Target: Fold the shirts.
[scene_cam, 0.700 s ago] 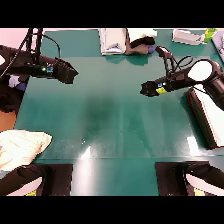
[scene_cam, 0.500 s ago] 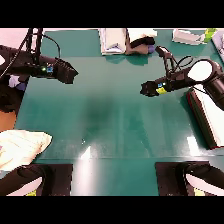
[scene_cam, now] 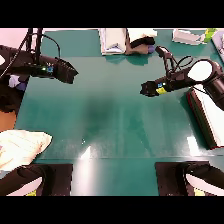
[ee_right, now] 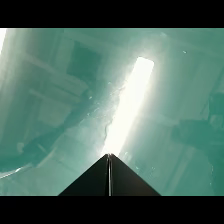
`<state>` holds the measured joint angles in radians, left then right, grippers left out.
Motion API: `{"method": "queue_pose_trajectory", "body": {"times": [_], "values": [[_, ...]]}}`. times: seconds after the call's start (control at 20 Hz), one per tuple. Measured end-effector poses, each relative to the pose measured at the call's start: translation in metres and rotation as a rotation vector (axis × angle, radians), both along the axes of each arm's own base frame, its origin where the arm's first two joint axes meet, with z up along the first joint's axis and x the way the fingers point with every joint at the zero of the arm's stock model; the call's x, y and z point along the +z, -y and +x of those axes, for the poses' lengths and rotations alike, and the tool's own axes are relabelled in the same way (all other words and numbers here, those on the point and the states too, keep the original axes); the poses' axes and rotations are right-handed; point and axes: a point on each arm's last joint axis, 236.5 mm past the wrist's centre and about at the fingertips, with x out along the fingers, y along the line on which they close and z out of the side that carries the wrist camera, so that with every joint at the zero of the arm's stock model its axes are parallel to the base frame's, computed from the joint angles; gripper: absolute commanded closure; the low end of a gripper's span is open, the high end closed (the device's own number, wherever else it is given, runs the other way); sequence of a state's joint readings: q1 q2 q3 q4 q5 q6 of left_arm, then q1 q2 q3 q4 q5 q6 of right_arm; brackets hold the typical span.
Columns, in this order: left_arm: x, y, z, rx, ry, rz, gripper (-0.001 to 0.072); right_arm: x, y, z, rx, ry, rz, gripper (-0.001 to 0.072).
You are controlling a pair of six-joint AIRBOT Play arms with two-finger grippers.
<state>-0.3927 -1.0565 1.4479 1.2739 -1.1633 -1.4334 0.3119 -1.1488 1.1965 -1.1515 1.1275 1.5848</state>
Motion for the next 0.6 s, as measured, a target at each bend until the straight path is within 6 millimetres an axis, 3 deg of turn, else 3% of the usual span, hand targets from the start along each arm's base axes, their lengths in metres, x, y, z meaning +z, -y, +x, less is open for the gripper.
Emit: {"method": "queue_pose_trajectory", "body": {"times": [0.15,0.25,0.45,0.6], "values": [[0.009,0.001,0.008,0.016,0.045,-0.019,0.0681,0.000,0.000,-0.001,0.002,-0.002,-0.001,0.0688],[0.002,-0.011,0.009,0.031,0.038,0.041,0.0682,0.000,0.000,-0.001,0.003,-0.004,-0.001,0.0688],[-0.036,-0.087,-0.002,0.164,-0.113,0.223,0.0681,0.000,0.000,-0.001,0.003,-0.005,-0.002,0.0688],[-0.069,-0.160,-0.028,0.324,-0.253,0.319,0.0681,-0.001,0.000,-0.002,0.003,-0.006,-0.002,0.0688]]}}
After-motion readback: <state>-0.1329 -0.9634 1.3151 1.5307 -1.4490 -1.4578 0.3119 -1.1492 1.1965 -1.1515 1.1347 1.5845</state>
